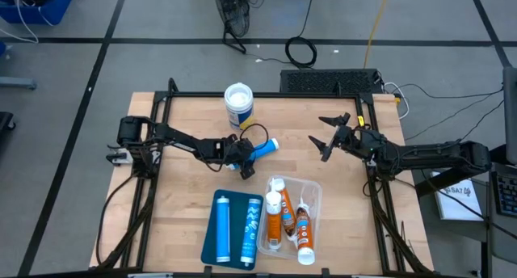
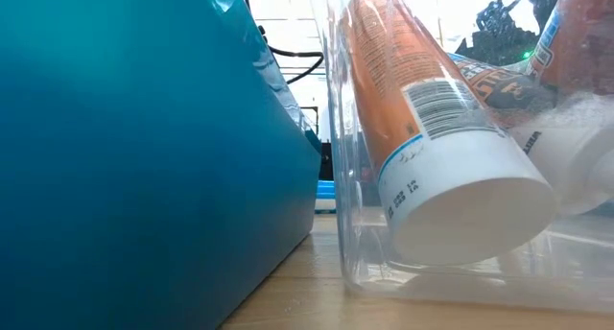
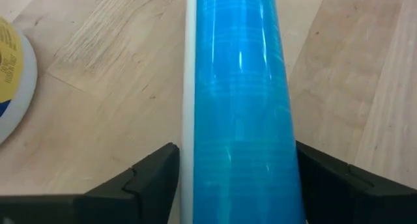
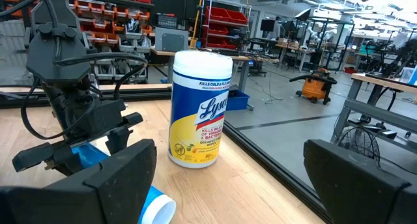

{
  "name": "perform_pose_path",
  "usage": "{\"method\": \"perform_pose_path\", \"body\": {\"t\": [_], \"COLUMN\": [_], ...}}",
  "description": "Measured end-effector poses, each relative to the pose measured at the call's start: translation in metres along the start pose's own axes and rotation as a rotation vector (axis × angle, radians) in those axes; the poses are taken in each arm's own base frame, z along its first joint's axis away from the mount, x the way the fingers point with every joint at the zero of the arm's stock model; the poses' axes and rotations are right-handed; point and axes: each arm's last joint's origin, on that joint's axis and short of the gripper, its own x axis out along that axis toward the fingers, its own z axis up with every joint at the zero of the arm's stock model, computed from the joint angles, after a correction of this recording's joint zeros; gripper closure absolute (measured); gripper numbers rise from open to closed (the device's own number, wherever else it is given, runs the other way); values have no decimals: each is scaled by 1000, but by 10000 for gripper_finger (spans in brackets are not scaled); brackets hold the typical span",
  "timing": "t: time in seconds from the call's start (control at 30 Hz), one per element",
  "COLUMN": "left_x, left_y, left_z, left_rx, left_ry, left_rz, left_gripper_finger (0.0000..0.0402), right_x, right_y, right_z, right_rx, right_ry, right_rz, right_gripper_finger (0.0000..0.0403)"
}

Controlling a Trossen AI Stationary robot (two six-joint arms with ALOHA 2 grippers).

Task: Pick & place silicon tubes, Sealant and Lysol wipes
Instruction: Put the blue sealant into the blue bin

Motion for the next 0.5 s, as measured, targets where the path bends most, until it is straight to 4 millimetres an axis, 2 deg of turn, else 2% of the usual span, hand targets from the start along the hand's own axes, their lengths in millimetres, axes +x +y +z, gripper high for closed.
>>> {"method": "perform_pose_path", "body": {"t": [0.07, 0.2, 0.5], "left_x": [0, 0, -6], "left_y": [0, 1, 0], "left_z": [0, 0, 3], "left_rx": [1, 35, 91], "left_ry": [-2, -12, -20], "left_rz": [7, 37, 33], "left_gripper_finger": [140, 188, 188], "right_x": [0, 0, 0], "right_y": [0, 0, 0], "right_z": [0, 0, 0], "right_rx": [0, 0, 0], "right_ry": [0, 0, 0], "right_rz": [0, 0, -1], "right_gripper_finger": [39, 39, 39]}}
